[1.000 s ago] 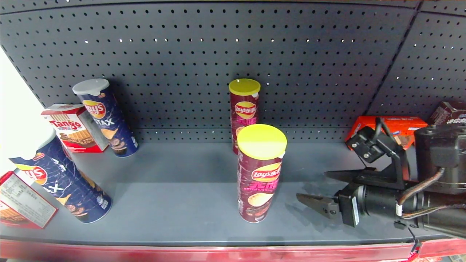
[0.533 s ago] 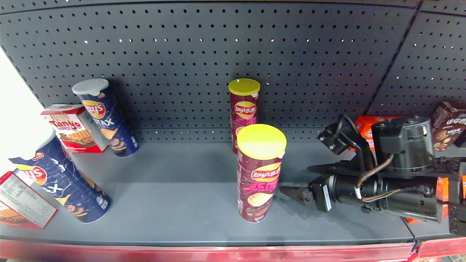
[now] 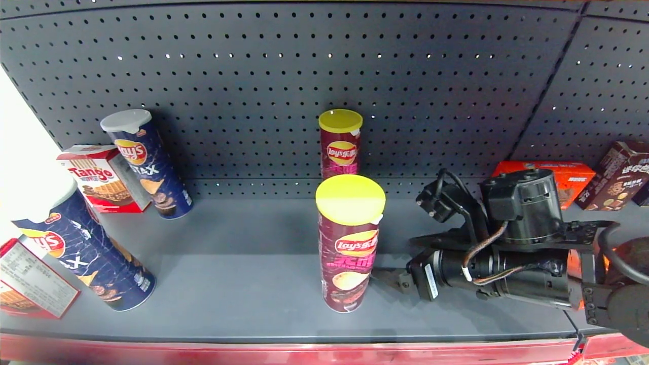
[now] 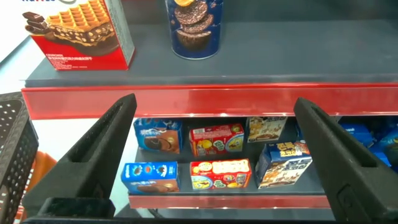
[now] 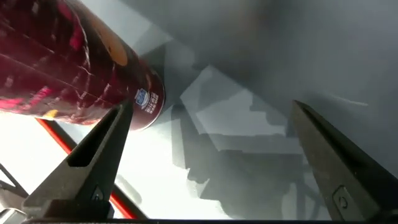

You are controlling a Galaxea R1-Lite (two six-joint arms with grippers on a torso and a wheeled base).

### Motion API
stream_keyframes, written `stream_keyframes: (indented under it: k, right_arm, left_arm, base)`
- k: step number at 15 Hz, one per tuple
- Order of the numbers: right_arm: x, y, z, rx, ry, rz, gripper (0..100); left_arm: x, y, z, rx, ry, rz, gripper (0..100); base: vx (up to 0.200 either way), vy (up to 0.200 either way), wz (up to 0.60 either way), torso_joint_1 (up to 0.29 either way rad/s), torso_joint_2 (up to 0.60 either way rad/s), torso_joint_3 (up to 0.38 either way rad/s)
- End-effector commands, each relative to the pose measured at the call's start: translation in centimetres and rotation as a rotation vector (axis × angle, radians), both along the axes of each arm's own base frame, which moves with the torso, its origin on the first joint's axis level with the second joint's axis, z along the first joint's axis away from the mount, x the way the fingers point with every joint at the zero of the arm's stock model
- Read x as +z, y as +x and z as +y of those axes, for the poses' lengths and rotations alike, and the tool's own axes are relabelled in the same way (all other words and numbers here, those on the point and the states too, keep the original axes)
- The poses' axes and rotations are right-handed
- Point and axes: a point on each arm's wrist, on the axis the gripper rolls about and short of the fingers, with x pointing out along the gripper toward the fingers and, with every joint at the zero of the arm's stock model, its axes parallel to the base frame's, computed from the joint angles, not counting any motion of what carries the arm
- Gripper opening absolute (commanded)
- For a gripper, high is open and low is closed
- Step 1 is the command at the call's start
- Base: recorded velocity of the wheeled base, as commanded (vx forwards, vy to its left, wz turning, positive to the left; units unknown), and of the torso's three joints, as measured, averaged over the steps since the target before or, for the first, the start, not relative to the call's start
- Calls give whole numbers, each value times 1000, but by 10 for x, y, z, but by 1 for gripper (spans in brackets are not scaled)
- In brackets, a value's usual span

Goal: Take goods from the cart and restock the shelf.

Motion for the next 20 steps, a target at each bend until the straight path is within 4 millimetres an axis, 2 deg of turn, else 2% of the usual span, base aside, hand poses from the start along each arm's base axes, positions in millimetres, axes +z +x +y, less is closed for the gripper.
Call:
stream_keyframes:
  k: [1, 5, 6, 8, 10, 11, 13, 14, 15, 17, 20]
  right_arm:
    - [-2, -1, 2, 9, -4, 4, 100]
    - [2, -2, -2, -11, 1, -8, 100]
    - [14, -4, -11, -33, 30, -39, 100]
    - [43, -11, -43, -113, 94, -125, 100]
    - [70, -41, -94, -235, 163, -240, 100]
    - [72, -63, -123, -325, 177, -291, 100]
    - [63, -102, -156, -445, 184, -351, 100]
    - [47, -135, -174, -542, 181, -402, 100]
    - [26, -166, -184, -613, 182, -453, 100]
    - [-8, -202, -190, -703, 171, -532, 100]
    - [-54, -233, -189, -779, 143, -606, 100]
  left_arm:
    - [0, 0, 0, 0, 0, 2, 100]
    - [0, 0, 0, 0, 0, 2, 100]
    - [0, 0, 0, 0, 0, 3, 100]
    - [0, 0, 0, 0, 0, 2, 100]
    - [0, 0, 0, 0, 0, 3, 100]
    - [0, 0, 0, 0, 1, 2, 100]
    - [0, 0, 0, -1, 1, 2, 100]
    - [0, 0, 0, -1, 1, 3, 100]
    - [0, 0, 0, -1, 1, 2, 100]
    - [0, 0, 0, -1, 1, 2, 100]
    - [0, 0, 0, 2, -2, 2, 100]
  base:
    - [0, 0, 0, 0, 0, 0]
    - [0, 0, 0, 0, 0, 0]
    - [0, 0, 0, 0, 0, 0]
    - [0, 0, 0, 0, 0, 0]
    - [0, 0, 0, 0, 0, 0]
    - [0, 0, 0, 0, 0, 0]
    - [0, 0, 0, 0, 0, 0]
    - [0, 0, 0, 0, 0, 0]
    - [0, 0, 0, 0, 0, 0]
    - [0, 0, 0, 0, 0, 0]
    - [0, 0, 0, 0, 0, 0]
